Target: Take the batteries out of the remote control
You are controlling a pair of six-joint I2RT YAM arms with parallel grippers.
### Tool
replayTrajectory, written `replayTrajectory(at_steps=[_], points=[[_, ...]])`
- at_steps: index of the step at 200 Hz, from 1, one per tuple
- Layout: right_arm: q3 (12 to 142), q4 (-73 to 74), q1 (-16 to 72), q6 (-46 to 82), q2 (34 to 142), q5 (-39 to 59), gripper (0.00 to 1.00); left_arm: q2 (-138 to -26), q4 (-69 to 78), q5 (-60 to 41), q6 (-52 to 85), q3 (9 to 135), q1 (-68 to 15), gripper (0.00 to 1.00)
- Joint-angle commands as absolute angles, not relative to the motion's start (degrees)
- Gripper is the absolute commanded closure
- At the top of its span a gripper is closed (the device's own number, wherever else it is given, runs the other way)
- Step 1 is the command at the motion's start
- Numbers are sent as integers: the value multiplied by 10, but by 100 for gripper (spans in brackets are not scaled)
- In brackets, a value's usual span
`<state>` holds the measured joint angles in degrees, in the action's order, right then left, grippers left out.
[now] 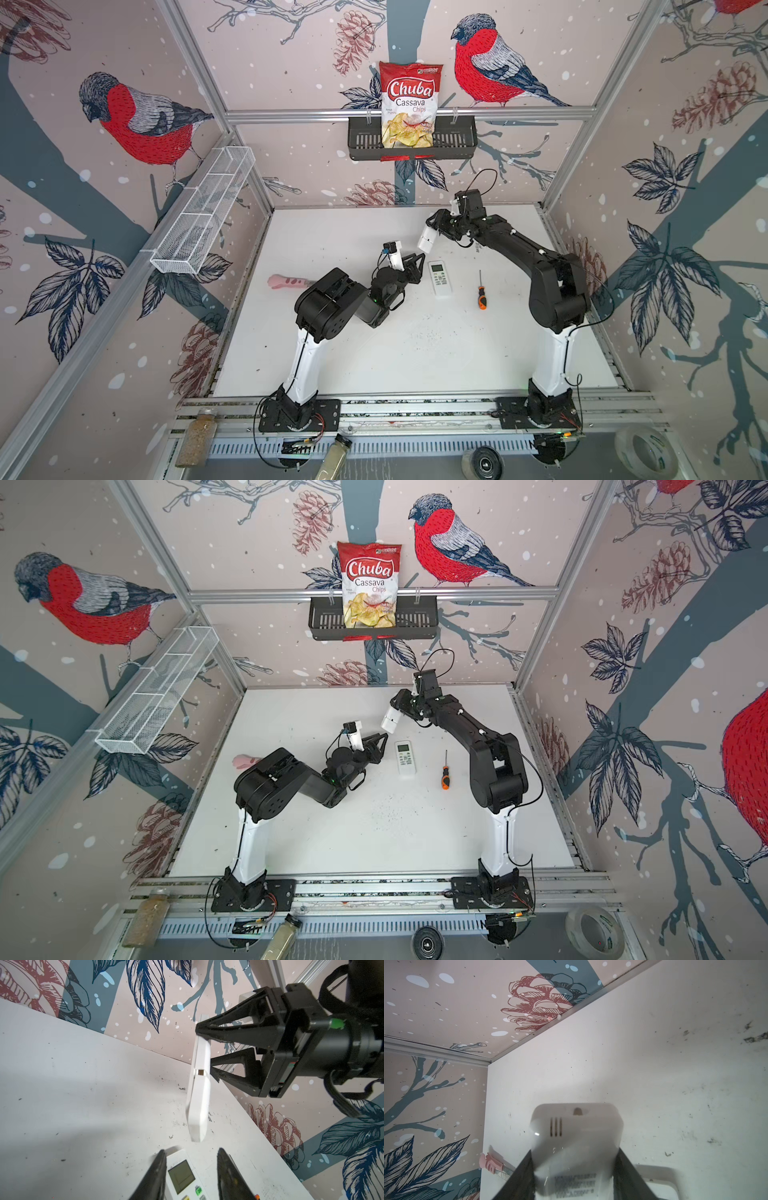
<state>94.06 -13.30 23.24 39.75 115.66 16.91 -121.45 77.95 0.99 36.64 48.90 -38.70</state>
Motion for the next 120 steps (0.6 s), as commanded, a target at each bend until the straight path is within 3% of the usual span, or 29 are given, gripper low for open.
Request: replayTrajectory(at_steps=[1,120], points=[[940,-108,234,395,1157,162,82,-1208,813,0,369,495,-388,59],[935,-104,236,396,1158,162,82,-1214,807,-3,371,517,-391,60]])
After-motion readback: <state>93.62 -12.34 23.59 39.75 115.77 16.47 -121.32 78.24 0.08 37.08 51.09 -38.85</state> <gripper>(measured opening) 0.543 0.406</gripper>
